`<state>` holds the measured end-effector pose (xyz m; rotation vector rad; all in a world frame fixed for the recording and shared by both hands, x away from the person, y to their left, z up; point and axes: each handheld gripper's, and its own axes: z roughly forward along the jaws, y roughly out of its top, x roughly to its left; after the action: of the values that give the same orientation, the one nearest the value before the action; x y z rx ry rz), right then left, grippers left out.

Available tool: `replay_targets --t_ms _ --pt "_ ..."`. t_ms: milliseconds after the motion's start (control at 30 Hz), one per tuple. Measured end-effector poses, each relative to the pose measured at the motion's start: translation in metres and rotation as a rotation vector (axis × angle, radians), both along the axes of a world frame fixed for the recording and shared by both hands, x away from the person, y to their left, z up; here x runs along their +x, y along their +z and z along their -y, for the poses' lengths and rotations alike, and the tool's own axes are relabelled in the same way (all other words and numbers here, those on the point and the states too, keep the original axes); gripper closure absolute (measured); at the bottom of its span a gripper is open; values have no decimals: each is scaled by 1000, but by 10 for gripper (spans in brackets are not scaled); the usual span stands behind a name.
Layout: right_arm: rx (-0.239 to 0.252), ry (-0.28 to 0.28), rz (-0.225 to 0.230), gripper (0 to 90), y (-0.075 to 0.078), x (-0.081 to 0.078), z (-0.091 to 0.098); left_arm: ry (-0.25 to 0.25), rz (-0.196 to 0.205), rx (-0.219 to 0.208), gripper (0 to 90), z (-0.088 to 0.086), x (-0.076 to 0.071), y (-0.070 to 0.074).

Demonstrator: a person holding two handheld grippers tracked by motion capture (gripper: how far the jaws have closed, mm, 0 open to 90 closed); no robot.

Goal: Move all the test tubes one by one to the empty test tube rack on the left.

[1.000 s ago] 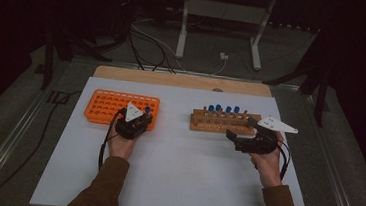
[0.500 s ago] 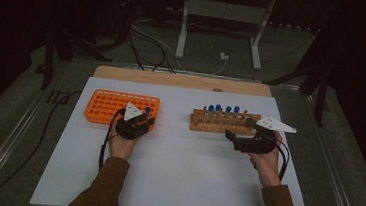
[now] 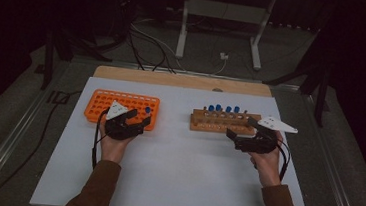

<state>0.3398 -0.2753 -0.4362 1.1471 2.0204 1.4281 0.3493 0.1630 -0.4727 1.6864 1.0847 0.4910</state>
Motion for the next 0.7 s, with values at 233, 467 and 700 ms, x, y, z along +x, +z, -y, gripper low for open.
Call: replay_targets --t_ms 233,467,700 --pt "4 -11 1 0 0 1 1 36 23 8 54 -9 -17 11" --pt "2 -37 -4 0 -2 11 -1 51 55 -8 7 -13 -26 12" --pt "8 -69 -13 20 -6 27 1 53 49 18 7 -16 -30 12"
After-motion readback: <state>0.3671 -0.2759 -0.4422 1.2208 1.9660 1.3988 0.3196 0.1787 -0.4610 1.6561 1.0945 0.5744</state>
